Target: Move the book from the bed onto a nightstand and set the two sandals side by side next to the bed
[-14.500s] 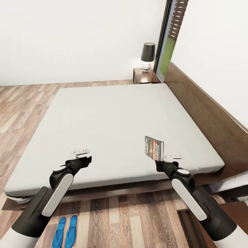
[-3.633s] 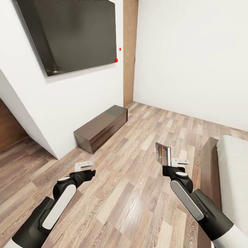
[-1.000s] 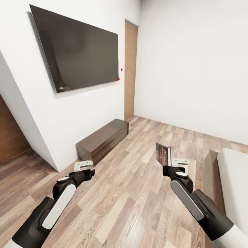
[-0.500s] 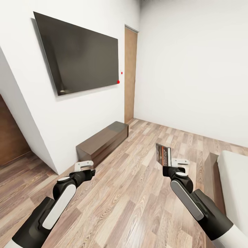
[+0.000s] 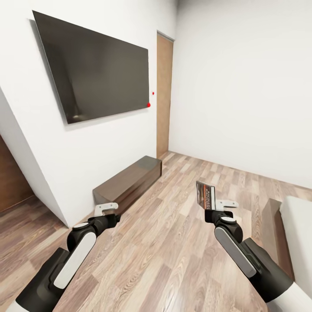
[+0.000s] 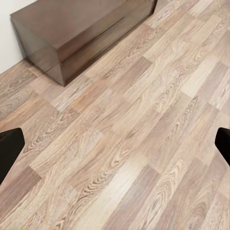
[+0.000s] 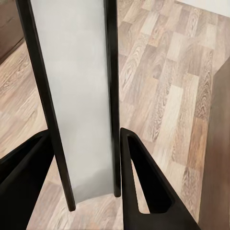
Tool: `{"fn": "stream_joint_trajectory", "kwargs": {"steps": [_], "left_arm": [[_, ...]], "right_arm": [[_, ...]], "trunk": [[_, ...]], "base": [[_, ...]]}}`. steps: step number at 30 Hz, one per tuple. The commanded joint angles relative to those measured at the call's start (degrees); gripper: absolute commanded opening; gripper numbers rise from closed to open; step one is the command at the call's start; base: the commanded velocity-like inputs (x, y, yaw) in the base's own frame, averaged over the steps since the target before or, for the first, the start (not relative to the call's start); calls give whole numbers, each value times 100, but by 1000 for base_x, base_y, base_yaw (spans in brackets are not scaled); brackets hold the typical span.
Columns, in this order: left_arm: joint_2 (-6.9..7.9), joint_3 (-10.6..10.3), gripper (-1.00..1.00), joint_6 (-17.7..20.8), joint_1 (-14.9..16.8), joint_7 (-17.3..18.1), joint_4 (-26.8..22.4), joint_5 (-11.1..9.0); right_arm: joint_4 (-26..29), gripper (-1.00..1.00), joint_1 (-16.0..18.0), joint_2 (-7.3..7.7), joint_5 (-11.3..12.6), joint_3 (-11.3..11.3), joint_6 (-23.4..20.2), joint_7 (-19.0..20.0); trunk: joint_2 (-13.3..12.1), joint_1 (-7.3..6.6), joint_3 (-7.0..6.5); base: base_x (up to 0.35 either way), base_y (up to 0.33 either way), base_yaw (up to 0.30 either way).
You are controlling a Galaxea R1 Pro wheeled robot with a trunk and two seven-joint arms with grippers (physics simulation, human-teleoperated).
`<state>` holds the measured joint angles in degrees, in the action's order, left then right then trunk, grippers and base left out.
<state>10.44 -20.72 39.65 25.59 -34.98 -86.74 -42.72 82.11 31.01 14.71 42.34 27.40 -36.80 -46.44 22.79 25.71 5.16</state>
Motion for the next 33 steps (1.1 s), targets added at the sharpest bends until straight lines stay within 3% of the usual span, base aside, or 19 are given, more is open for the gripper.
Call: {"fn": "stream_joint_trajectory", "kwargs": {"steps": [1, 22, 33], "left_arm": [[5, -14, 100, 4, 8, -58, -6, -57], [3, -45, 100, 25, 8, -54, -1, -49], [2, -46, 100, 25, 8, -57, -1, -52]], "right_arm": [[7, -100, 10, 6, 31, 15, -14, -58], [5, -100, 10, 6, 29, 11, -3, -67], [4, -100, 10, 6, 25, 19, -3, -67]], "trunk": [[13, 7, 13], [13, 7, 13], [13, 7, 13]], "base": [[331, 0, 0], [335, 2, 0], [337, 98, 0]]}}
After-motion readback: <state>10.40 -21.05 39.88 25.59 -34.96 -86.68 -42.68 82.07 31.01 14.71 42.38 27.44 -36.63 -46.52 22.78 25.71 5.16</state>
